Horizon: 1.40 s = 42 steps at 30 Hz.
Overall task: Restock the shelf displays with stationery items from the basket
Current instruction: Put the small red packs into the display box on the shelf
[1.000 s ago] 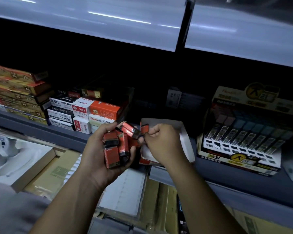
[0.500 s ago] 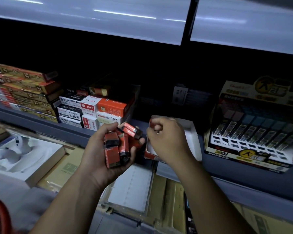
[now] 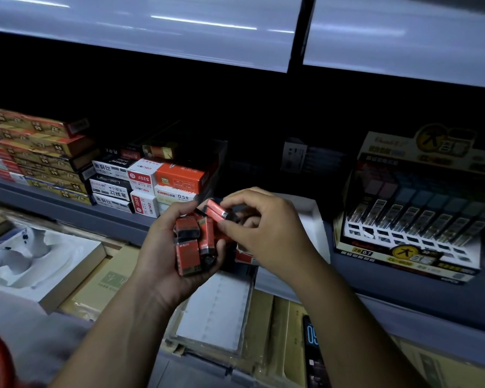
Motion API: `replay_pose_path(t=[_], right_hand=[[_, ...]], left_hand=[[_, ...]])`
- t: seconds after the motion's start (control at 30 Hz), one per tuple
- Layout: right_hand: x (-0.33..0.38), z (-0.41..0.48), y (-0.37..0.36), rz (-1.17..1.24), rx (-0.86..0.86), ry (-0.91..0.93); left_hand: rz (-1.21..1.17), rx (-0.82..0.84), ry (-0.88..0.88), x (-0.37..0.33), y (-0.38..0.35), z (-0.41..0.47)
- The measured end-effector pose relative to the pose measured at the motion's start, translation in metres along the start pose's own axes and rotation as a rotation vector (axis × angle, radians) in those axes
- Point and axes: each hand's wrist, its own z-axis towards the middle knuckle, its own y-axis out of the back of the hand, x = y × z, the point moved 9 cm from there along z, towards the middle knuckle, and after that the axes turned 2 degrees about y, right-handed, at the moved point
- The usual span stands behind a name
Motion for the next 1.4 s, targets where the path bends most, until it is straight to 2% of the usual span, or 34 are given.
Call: replay_pose_path(t=[0.17, 0.3, 0.37, 0.47, 0.6, 0.7, 0.83, 1.03, 1.23, 1.4], right_hand=[[-0.006, -0.002, 0.007, 0.038, -0.086, -0.049], [-0.013, 0.003, 0.018, 0.228, -0.216, -0.083], [-0.021, 0.007, 0.027, 0.249, -0.265, -0.128], [-0.041, 0.014, 0.045, 0.039, -0.259, -0.225], [-0.065, 0.023, 0.047, -0.259, -0.056, -0.326], [-0.073, 0.026, 0.045, -0.392, 0.018, -0.370], [-0.079, 0.028, 0.041, -0.380, -0.028, -0.397], [-0.080, 0.016, 0.046, -0.209, -0.151, -0.385], [-0.078, 0.013, 0.045, -0.316, -0.209, -0.370], [-0.056, 0.013, 0.041, -0.416, -0.139, -0.295]], left_hand=[[-0.020, -0.009, -0.001, 0.001, -0.002, 0.001], [-0.052, 0.045, 0.019, 0.002, -0.006, 0.003], [-0.078, 0.059, 0.024, 0.002, -0.005, 0.006], [-0.097, 0.073, 0.036, 0.003, -0.004, 0.007], [-0.083, 0.086, 0.034, 0.003, -0.004, 0.008], [-0.079, 0.103, 0.031, 0.003, -0.005, 0.008], [-0.073, 0.102, 0.024, 0.003, -0.006, 0.007], [-0.078, 0.104, 0.016, 0.001, -0.005, 0.006], [-0.070, 0.111, 0.017, 0.001, -0.003, 0.007], [-0.055, 0.122, 0.030, 0.000, -0.002, 0.007]])
